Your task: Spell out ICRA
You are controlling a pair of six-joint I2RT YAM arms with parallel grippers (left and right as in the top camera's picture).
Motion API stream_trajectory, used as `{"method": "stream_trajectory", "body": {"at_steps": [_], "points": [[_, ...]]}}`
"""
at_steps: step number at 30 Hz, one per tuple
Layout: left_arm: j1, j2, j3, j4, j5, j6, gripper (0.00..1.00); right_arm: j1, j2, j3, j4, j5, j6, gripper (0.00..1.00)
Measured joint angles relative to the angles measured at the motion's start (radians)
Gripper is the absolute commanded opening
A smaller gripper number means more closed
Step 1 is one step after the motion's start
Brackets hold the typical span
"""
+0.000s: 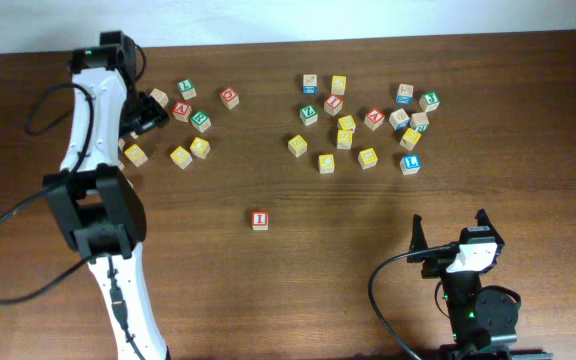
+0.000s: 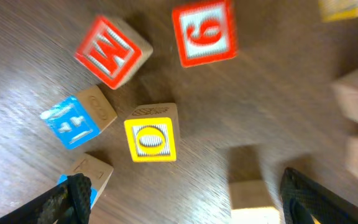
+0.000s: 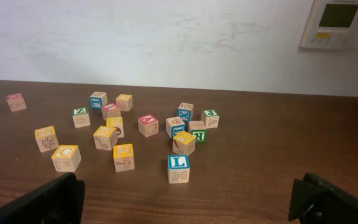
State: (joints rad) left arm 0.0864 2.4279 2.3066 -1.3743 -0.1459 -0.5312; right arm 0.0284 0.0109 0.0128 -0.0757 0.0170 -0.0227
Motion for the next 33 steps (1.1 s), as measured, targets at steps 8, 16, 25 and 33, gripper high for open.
{"method": "stream_trajectory", "body": {"at_steps": [8,16,25,33], "points": [[0.0,-0.092,0.027,-0.123,0.028,0.0,0.9,0.0,0.0,0.0,0.0,0.0,0.0,0.98],[0.0,-0.092,0.027,-0.092,0.042,0.039,0.91,0.0,0.0,0.0,0.0,0.0,0.0,0.98],[0.0,-0.092,0.027,-0.04,0.097,0.198,1.0,0.0,0.0,0.0,0.0,0.0,0.0,0.98],[-0.023,-0.092,0.027,-0.051,0.276,0.358,0.99,0.0,0.0,0.0,0.0,0.0,0.0,0.98]]}}
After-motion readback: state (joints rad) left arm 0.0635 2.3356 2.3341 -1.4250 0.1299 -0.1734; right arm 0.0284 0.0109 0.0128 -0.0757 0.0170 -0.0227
